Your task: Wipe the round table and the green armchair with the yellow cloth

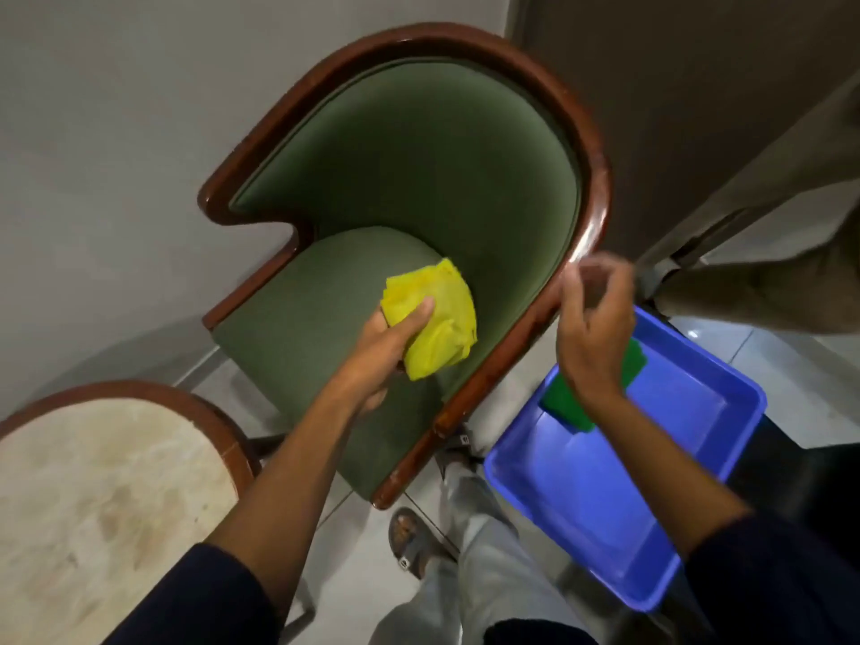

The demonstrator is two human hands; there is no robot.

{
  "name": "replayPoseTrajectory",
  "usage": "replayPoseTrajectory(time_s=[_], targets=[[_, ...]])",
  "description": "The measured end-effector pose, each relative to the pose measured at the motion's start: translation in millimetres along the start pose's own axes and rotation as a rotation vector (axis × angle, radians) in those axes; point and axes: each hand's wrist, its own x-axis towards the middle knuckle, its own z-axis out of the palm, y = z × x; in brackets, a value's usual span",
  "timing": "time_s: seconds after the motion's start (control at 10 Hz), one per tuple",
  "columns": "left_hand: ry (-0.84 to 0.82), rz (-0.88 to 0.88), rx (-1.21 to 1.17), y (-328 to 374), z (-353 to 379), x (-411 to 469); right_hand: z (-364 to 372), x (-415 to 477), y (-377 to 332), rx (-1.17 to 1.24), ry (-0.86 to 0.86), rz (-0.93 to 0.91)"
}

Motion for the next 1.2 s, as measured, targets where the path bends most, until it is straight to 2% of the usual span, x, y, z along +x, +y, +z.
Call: replayPoseTrajectory(time_s=[0.1,0.2,0.3,0.4,0.5,0.6,0.7,0.8,0.9,1.0,1.1,1.2], targets=[[-0.141,0.015,-0.077,0.0,11.8,-28.5,-28.6,-58.5,8.9,0.217,-0.227,0.185],[-0.203,0.029,0.049,-25.2,38.5,-41.1,-46.4,-65.2,23.0,0.445,-0.443,0.467],[-0.095,0.045,0.331,-74.1,75.0,-42.0,-71.8,-72.7,50.9,0.430,-0.516,0.548],[-0.046,-0.045,0.308,-126.3,105.2,-36.5,-101.4,-87.3,95.2,0.275,-0.440,0.673],[-0.067,-0.108,0.351,-177.0,126.5,-31.7,-121.4,-107.4,136.1,0.058,-0.286,0.776],[-0.173,-0.070,0.711,-227.9,146.4,-25.2,-131.9,-136.0,177.9,-0.217,-0.344,0.722],[-0.424,-0.094,1.084,-267.0,160.0,-20.8,-133.2,-153.1,212.2,-0.522,-0.510,0.701],[-0.560,0.057,1.521,-274.4,163.0,-20.6,-135.2,-155.4,228.4,-0.842,-0.784,0.671],[-0.516,0.212,1.614,-250.4,148.6,-29.8,-127.8,-136.2,215.4,-1.014,-0.789,0.495],[-0.453,0.371,1.605,-207.6,111.9,-37.2,-102.2,-103.6,162.0,-0.934,-0.594,0.262],[-0.271,0.601,1.620,-136.2,52.9,-58.8,-60.6,-51.0,82.1,-0.761,-0.397,-0.022],[0.133,0.861,1.729,-28.7,-18.8,-80.2,4.2,5.2,-39.8,-0.447,-0.215,-0.350]])
